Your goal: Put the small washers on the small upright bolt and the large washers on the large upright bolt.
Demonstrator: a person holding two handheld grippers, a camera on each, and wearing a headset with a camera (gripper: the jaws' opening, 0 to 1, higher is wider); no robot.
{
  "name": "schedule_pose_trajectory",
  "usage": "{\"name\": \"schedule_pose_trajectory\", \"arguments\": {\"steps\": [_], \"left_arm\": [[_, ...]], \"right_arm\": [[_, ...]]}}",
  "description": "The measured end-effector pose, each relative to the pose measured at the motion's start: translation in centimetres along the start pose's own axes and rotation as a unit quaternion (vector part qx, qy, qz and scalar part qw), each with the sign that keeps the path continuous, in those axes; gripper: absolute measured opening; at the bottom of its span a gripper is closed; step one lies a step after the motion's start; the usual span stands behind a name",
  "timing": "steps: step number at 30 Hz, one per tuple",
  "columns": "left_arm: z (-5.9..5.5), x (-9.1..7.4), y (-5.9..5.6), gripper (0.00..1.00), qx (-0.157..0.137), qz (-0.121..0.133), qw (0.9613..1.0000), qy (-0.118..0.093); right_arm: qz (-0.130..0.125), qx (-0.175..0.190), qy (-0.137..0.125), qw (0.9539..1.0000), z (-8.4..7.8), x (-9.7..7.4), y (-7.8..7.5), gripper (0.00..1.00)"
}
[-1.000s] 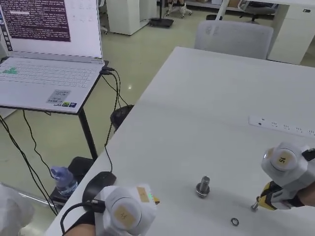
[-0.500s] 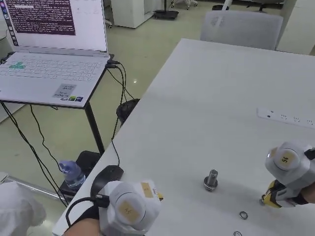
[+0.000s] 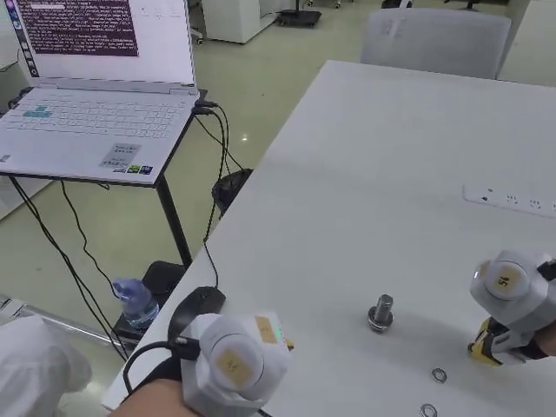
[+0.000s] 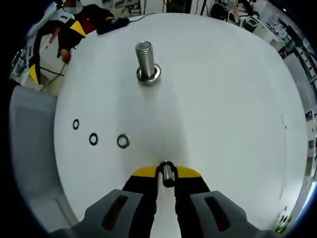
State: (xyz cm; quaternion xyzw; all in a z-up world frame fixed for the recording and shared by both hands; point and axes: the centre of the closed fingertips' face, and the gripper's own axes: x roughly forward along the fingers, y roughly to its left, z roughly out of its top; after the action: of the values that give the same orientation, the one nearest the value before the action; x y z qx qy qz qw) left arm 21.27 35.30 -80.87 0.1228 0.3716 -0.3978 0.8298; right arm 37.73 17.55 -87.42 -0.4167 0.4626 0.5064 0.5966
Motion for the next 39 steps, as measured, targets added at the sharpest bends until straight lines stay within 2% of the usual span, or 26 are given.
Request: {"name": "schedule_pose_trajectory", "arguments": {"steps": [6,9,12,16,26,32,39], "left_arm": [[0.3,0.0,-0.1,0.77,0.000,-0.001,1.0000,-0.003],[0.4,0.0,-0.1,0.76,0.000,-0.002,1.0000,-0.003],[0.3,0.0,-0.1,0.76,0.001,-0.003,1.0000,-0.003],[0.3,0.0,-0.2,0.76,0.002,-0.003,1.0000,-0.001],[0.3,-0.4,-0.4,0.76,0.004,-0.001,1.0000,-0.003],[0.6,-0.7,-0.2,0.76,0.002,0.003,1.0000,-0.009],[0.6,-0.8,-0.2,0.76,0.003,0.005,0.9999,-0.009]], "right_arm": [[0.001,0.001,0.001,1.0000,-0.1,0.0,0.0,0.13],[0.000,0.014,0.001,0.9999,-0.1,0.0,-0.1,0.13],[-0.002,0.006,0.003,1.0000,-0.3,0.0,0.0,0.14],[-0.001,0.014,-0.004,0.9999,-0.2,-0.1,-0.1,0.20],[0.000,0.006,-0.006,1.0000,0.0,-1.0,-0.2,0.21],[-0.002,-0.005,-0.007,1.0000,0.6,-1.9,-0.5,0.21],[-0.002,-0.020,-0.015,0.9997,2.0,-2.6,-0.1,0.22]]}}
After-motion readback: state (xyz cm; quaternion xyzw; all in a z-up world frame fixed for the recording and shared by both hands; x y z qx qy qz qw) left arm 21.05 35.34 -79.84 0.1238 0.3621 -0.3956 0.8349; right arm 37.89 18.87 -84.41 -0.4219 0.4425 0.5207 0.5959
